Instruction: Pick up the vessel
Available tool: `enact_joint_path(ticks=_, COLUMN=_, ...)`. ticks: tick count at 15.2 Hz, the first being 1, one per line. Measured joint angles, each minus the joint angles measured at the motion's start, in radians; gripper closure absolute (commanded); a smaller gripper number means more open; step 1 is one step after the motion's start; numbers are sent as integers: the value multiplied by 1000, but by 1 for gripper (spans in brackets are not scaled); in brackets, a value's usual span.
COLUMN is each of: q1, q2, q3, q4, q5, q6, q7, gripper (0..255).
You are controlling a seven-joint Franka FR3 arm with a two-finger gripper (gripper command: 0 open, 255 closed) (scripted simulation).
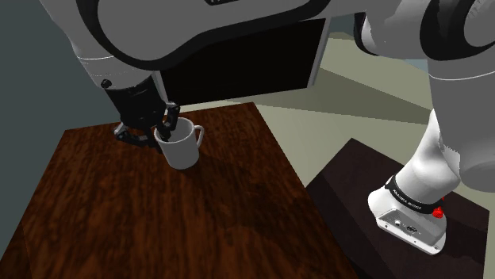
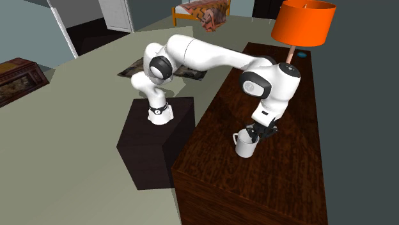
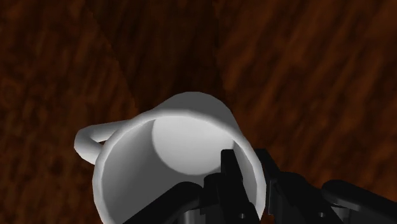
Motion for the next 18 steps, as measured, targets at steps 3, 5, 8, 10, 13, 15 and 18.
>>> enact_joint_path(ticks=3, q1=0, q2=0, q3=0, q4=0, q5=0, q6=0, q7=0, gripper=255)
enact_joint_path(ticks=5, q1=0, q2=0, q3=0, q4=0, q5=0, q6=0, q7=0, gripper=255)
enact_joint_path(ticks=8, q1=0, q2=-4, q3=1, q4=8, q5=2, q6=-12, q7=-2, gripper=255)
enact_joint_path(ticks=10, q1=10, q2=2, q3=0, q4=45, q5=0, q6=-42, q7=-4, gripper=255)
enact_joint_path(ticks=13, q1=19, q2=2, q3=1, q4=86, q5=1, q6=-80, q7=-8, gripper=255)
enact_joint_path(ticks=15, q1=29, q2=12, q3=-1, q4=129, q5=-2, q6=-112, q7=-12, gripper=255)
enact_joint_path(ticks=18, q1=49, q2=27, q3=-4, q4=198, q5=-8, q6=-164, q7=-17, gripper=255)
